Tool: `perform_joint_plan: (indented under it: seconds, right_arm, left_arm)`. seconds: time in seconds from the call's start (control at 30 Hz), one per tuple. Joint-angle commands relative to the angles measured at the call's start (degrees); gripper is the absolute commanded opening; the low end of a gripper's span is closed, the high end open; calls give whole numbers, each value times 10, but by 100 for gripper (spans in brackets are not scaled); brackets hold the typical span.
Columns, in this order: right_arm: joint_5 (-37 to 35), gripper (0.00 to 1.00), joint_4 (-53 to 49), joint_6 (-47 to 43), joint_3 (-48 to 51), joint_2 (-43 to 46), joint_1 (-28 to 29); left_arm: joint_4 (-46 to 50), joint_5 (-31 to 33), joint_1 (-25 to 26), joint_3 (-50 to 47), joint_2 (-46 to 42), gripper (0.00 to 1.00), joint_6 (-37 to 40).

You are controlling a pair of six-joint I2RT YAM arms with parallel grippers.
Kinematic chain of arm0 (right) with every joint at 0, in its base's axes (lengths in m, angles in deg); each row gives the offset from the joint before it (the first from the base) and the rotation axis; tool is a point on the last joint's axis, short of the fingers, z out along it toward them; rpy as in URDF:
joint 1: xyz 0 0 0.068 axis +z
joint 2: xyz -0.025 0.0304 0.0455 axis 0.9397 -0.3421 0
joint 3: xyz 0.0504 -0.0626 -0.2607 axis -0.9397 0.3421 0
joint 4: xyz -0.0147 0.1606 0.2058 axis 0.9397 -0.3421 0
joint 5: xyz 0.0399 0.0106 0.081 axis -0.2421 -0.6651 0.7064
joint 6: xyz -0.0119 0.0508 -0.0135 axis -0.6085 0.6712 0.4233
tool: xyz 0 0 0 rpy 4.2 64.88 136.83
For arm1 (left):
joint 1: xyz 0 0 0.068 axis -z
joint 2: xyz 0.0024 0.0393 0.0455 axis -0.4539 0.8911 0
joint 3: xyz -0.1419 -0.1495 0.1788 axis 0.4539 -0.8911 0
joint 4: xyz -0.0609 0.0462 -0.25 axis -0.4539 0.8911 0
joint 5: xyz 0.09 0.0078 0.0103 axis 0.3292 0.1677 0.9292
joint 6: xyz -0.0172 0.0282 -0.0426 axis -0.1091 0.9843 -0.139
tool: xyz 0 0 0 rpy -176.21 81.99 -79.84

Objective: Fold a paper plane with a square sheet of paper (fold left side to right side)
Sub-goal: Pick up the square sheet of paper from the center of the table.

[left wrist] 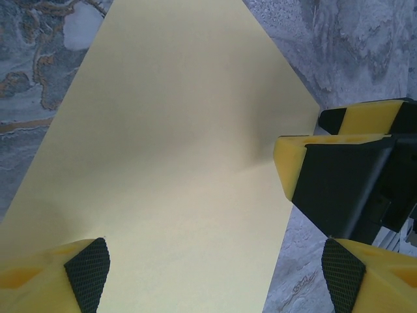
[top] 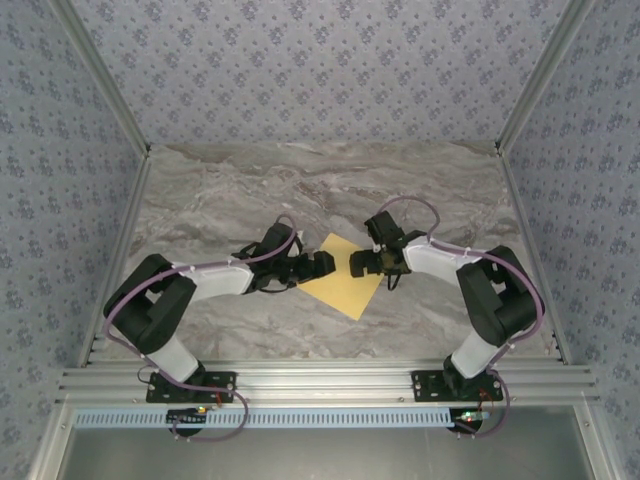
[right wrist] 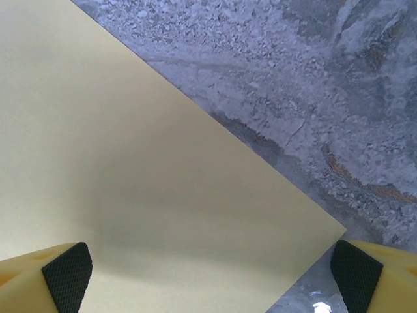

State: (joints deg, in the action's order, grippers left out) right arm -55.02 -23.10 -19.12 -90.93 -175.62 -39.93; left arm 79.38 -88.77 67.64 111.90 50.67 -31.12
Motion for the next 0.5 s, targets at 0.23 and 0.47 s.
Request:
perform_joint_plan:
  seconds: [0.23,0.47]
  right_arm:
    - [44,100,1,34,-21,-22,76]
    - [58,97,13,52,-25,-14,110]
  left_arm:
    - [-6,10,7,-3,33,88,-10]
    - [-27,10,7,-13,32,88,-19]
